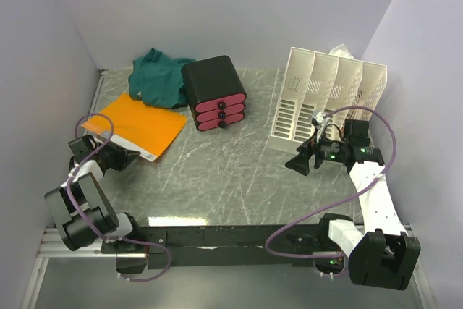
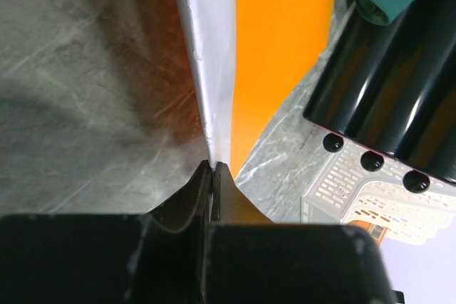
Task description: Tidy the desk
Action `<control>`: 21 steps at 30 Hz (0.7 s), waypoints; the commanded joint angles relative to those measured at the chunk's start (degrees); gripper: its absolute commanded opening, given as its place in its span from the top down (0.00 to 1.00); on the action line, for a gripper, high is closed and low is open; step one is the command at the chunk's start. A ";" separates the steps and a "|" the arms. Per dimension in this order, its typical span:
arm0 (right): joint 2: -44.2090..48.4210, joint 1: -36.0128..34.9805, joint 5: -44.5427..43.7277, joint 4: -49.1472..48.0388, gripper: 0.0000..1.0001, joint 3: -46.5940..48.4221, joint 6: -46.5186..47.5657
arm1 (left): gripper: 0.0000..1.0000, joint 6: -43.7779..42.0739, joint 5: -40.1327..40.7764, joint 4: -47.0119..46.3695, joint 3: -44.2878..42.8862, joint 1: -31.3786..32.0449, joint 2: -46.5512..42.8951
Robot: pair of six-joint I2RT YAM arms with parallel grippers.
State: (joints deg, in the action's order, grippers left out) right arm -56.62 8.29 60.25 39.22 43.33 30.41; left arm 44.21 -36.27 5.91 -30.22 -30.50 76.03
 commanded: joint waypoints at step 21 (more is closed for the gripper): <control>-39.34 -65.92 -48.99 -18.98 0.00 39.54 1.05 | 0.99 0.00 -9.08 6.83 3.67 -0.79 -17.84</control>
State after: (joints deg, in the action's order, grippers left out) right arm -88.33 -50.81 24.73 31.86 77.38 33.19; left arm 44.42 -42.06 12.91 -26.65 -30.96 60.77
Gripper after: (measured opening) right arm 0.996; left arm 0.023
